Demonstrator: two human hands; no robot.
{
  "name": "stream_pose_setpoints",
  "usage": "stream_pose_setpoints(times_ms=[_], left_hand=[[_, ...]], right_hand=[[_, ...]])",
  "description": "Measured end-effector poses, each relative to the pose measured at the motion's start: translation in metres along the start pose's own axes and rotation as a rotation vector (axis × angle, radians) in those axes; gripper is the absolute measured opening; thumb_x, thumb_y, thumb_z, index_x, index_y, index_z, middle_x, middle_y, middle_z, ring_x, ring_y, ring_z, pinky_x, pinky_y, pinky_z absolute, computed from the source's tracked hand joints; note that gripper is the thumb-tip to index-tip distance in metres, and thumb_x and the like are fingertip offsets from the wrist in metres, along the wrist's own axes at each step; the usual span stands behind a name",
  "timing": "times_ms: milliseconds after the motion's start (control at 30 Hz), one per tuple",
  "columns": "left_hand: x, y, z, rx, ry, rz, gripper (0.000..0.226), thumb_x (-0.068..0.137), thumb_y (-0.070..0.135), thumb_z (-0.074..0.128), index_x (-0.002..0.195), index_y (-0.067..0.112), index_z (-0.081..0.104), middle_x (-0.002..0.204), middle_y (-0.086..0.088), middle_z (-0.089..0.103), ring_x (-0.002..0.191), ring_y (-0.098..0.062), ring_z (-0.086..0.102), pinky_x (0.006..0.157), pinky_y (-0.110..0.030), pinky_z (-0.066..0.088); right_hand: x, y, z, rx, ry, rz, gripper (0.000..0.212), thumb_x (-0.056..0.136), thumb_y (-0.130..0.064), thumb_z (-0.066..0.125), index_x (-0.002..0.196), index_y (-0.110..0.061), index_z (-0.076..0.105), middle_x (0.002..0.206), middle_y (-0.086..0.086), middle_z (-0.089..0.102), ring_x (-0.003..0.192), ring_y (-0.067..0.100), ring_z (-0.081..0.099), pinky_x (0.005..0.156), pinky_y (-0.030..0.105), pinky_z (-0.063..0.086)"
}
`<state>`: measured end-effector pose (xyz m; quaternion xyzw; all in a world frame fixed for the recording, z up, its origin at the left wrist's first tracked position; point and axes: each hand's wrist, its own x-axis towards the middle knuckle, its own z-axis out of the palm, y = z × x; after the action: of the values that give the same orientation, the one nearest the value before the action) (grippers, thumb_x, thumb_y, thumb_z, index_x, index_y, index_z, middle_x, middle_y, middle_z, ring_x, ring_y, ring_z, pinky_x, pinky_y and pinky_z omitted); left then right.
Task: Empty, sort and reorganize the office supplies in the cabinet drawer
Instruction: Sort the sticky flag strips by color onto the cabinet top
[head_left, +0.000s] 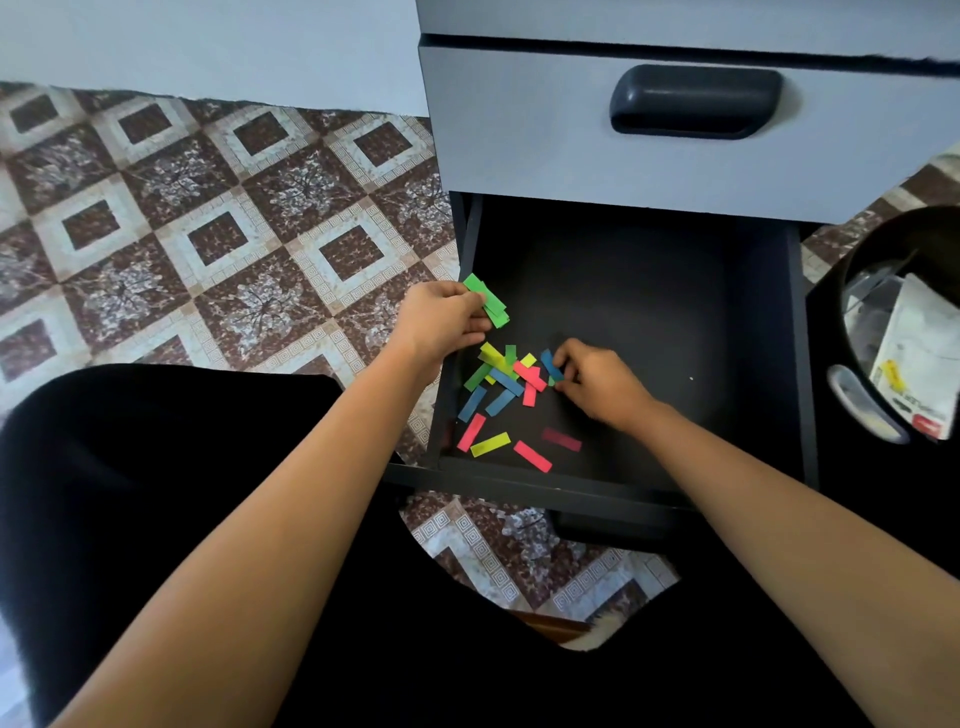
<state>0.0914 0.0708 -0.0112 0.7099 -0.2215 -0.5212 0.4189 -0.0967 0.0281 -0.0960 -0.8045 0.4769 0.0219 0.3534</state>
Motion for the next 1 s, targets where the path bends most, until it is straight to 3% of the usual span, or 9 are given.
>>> stream_pose_setpoints(times_ms=[100,200,267,467,633,767,867,1000], left_hand=[[0.0,-0.001,0.0,0.002,-0.001,0.0,0.021,0.095,0.007,0.05,0.075,0.01,0.054,0.076,-0.006,0.06,0.064,-0.011,0.059,0.072,-0.024,0.054],[0.001,-0.001,0.001,0.001,-0.007,0.003,0.021,0.095,0.007,0.05,0.075,0.01,0.054,0.077,-0.006,0.06,0.065,-0.012,0.06,0.074,-0.026,0.054],[0.001,0.0,0.001,-0.004,-0.011,0.006,0.022,0.095,0.007,0.05,0.074,0.011,0.054,0.076,-0.007,0.06,0.065,-0.012,0.06,0.073,-0.026,0.054],[0.0,0.0,0.002,-0.018,-0.026,0.0,0.019,0.095,0.008,0.05,0.077,0.011,0.055,0.077,-0.007,0.06,0.067,-0.013,0.06,0.076,-0.027,0.054],[-0.001,0.0,0.004,-0.023,-0.023,0.005,0.021,0.095,0.007,0.05,0.075,0.011,0.053,0.076,-0.006,0.058,0.065,-0.013,0.058,0.075,-0.027,0.053],[-0.001,0.0,0.004,-0.022,-0.025,0.006,0.023,0.096,0.007,0.049,0.073,0.012,0.051,0.075,-0.006,0.058,0.065,-0.012,0.058,0.07,-0.024,0.052],[-0.002,0.0,0.004,-0.036,-0.029,0.001,0.025,0.096,0.007,0.048,0.072,0.012,0.051,0.075,-0.005,0.06,0.065,-0.011,0.058,0.068,-0.022,0.052],[-0.001,0.001,0.003,-0.05,-0.031,-0.009,0.024,0.096,0.007,0.049,0.073,0.013,0.052,0.076,-0.006,0.061,0.066,-0.011,0.059,0.07,-0.023,0.053]], right_hand=[[-0.002,0.001,-0.001,0.155,0.027,0.061,0.019,0.087,-0.003,0.061,0.105,-0.007,0.055,0.083,0.001,0.056,0.078,0.016,0.056,0.076,0.027,0.049],[-0.004,0.0,-0.005,0.261,0.03,0.109,0.018,0.088,-0.007,0.063,0.103,-0.012,0.054,0.076,-0.002,0.055,0.065,0.008,0.052,0.059,0.012,0.043],[-0.004,0.001,-0.009,0.269,0.001,0.143,0.02,0.087,-0.011,0.065,0.103,-0.017,0.054,0.077,-0.002,0.055,0.065,0.005,0.051,0.056,0.012,0.039],[-0.003,0.003,-0.024,0.252,-0.124,0.199,0.023,0.088,-0.005,0.062,0.109,-0.012,0.063,0.085,-0.002,0.063,0.071,0.004,0.056,0.061,0.014,0.042],[0.01,-0.023,-0.025,0.282,-0.039,0.087,0.025,0.09,0.0,0.056,0.11,-0.01,0.067,0.095,-0.001,0.06,0.09,0.01,0.056,0.077,0.02,0.044],[0.029,-0.041,-0.008,0.258,0.083,0.037,0.025,0.09,0.0,0.054,0.107,-0.012,0.068,0.096,0.001,0.061,0.088,0.011,0.055,0.073,0.021,0.044],[0.037,-0.048,0.0,0.225,0.166,-0.033,0.024,0.088,0.002,0.056,0.107,-0.007,0.067,0.102,0.008,0.065,0.088,0.01,0.053,0.068,0.012,0.035],[0.04,-0.048,0.001,0.195,0.172,-0.091,0.029,0.087,0.001,0.057,0.114,-0.005,0.066,0.11,0.013,0.065,0.099,0.017,0.057,0.072,0.008,0.032]])
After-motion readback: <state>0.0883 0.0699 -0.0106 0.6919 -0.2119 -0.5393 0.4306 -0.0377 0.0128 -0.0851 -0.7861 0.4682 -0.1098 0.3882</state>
